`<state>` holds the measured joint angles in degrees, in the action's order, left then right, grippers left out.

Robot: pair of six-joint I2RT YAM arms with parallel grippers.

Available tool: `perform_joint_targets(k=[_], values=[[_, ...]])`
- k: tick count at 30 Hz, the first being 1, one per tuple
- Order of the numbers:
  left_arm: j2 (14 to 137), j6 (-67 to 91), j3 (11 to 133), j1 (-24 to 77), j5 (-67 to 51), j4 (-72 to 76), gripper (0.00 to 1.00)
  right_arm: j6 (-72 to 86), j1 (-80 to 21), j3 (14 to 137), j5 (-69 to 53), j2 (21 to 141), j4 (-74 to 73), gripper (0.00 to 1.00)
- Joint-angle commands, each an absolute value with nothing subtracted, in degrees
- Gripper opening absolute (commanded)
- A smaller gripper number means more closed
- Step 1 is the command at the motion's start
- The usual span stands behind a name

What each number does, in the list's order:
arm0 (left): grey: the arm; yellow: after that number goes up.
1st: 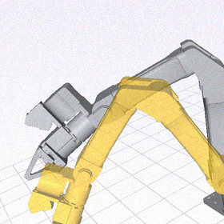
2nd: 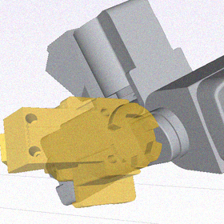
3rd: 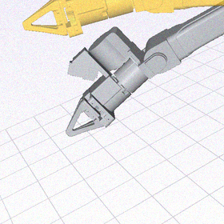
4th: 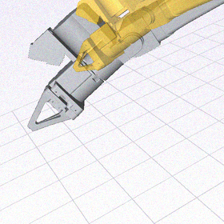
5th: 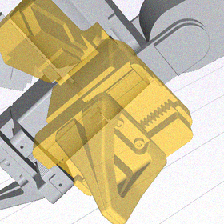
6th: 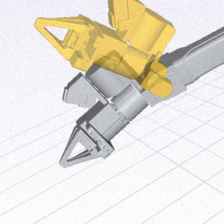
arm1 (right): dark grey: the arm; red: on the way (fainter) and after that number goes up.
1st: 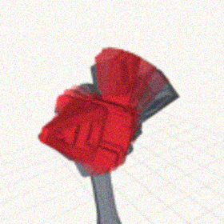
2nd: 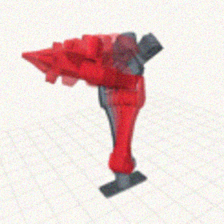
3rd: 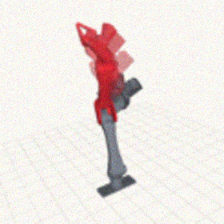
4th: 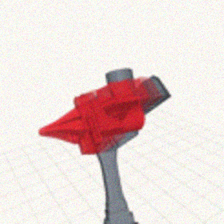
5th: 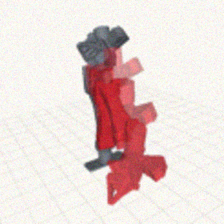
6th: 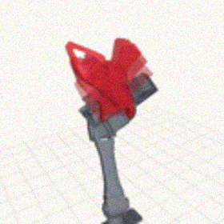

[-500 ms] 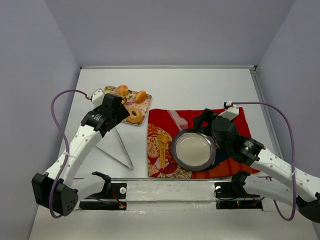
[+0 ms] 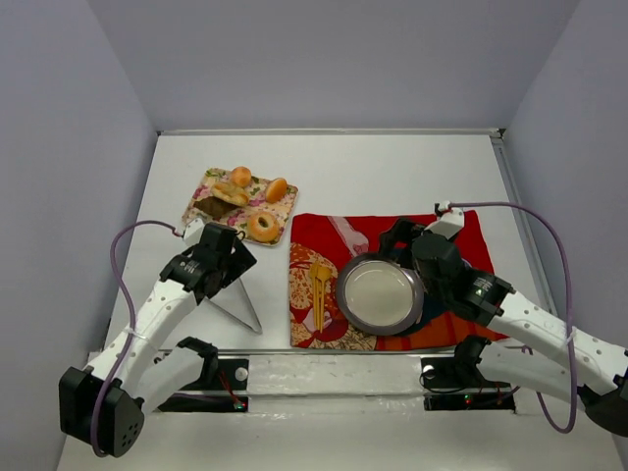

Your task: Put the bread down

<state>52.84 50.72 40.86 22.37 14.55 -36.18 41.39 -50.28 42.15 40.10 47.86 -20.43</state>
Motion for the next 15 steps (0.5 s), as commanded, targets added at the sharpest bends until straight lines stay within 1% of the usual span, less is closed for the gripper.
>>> perform_joint_targets(k=[1,4,11,15], values=[[52.7,55.3,38.8,22.1,13.9,-37.6,0.99,40.0,-50.3,42.0,41.5,48.3,-15.5,1.0],[52.2,56.8,37.0,22.1,10.9,-36.7,0.99,39.9,-50.3,41.7,41.3,48.6,-14.9,1.0],[51.2,67.9,35.5,22.1,13.4,-47.0,0.99,39.8,-50.3,41.4,41.4,48.8,-14.4,1.0],[53.0,67.9,36.0,22.1,11.9,-48.8,0.99,39.9,-50.3,41.4,41.1,48.9,-14.2,1.0]])
